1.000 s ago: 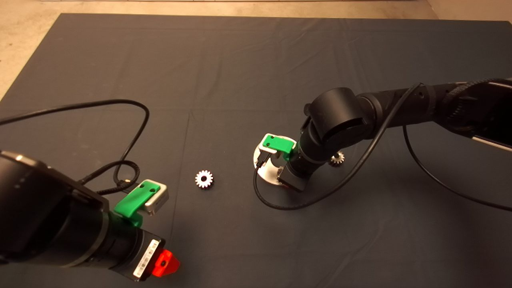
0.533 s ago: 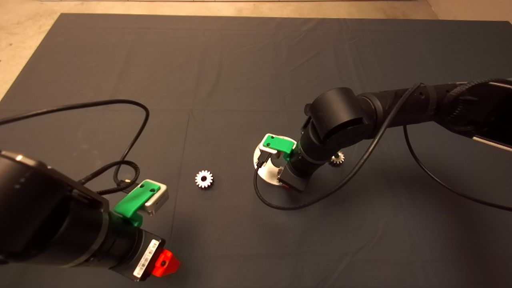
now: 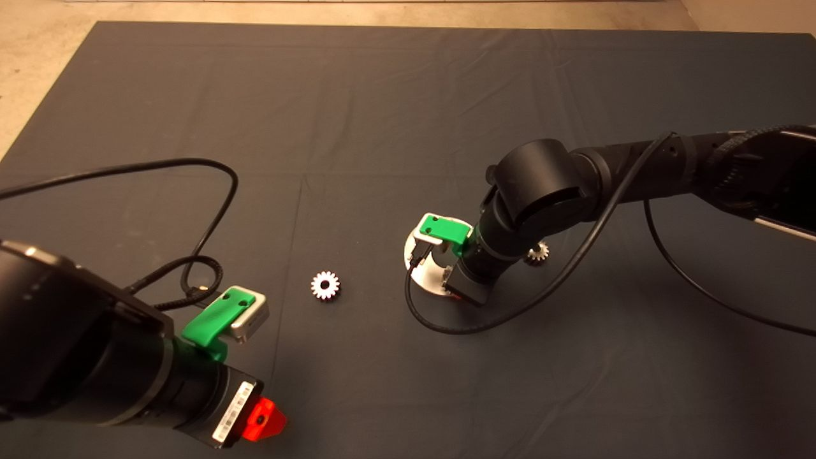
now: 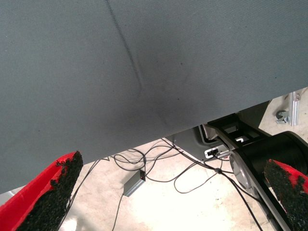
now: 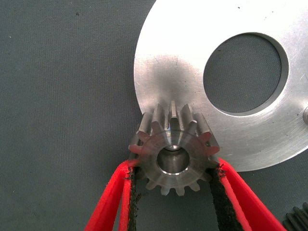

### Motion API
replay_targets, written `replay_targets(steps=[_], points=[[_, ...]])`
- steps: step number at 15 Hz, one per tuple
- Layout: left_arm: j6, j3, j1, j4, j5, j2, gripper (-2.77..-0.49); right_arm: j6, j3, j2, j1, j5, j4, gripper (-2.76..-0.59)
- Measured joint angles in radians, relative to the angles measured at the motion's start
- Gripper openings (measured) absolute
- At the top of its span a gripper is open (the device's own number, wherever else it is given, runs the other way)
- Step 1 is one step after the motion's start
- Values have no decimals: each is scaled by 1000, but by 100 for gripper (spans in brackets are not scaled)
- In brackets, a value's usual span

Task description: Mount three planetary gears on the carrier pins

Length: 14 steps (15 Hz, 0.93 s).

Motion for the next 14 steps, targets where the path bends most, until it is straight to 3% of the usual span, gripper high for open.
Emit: replay_targets(steps=[8,14], points=[[0,0,0,0,0,0,-51,0,0,0,0,0,0,-240],[0,0,0,0,0,0,-51,0,0,0,0,1,14,-208]])
